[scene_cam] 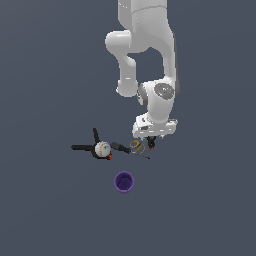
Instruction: Pick up a designated object from a clutter of objects.
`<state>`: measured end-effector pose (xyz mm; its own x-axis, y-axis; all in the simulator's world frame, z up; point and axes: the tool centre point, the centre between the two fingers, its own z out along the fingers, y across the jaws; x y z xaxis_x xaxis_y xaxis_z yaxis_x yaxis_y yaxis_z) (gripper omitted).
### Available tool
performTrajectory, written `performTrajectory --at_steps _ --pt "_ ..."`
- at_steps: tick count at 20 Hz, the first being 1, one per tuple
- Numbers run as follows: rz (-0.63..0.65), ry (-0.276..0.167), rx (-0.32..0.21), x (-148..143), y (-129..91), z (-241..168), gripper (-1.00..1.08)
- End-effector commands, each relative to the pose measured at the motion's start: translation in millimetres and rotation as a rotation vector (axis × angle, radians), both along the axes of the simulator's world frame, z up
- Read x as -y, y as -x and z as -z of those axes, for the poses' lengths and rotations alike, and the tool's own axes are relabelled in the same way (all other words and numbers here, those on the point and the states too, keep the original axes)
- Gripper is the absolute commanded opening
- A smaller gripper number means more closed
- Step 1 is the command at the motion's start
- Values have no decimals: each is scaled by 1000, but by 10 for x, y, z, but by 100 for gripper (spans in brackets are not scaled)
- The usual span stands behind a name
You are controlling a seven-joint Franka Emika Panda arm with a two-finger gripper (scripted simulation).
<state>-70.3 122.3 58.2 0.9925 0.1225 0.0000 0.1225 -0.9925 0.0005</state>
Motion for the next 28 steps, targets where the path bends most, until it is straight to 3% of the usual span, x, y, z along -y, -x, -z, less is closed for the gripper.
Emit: performTrajectory --at_steps 1,12,13,28 --pt "-1 0 -1 -2 8 97 100" --pt "-1 0 0 -5 11 395 100" --pt "-1 0 0 -5 11 395 -100" --pt "12 1 7 69 1 279 -100"
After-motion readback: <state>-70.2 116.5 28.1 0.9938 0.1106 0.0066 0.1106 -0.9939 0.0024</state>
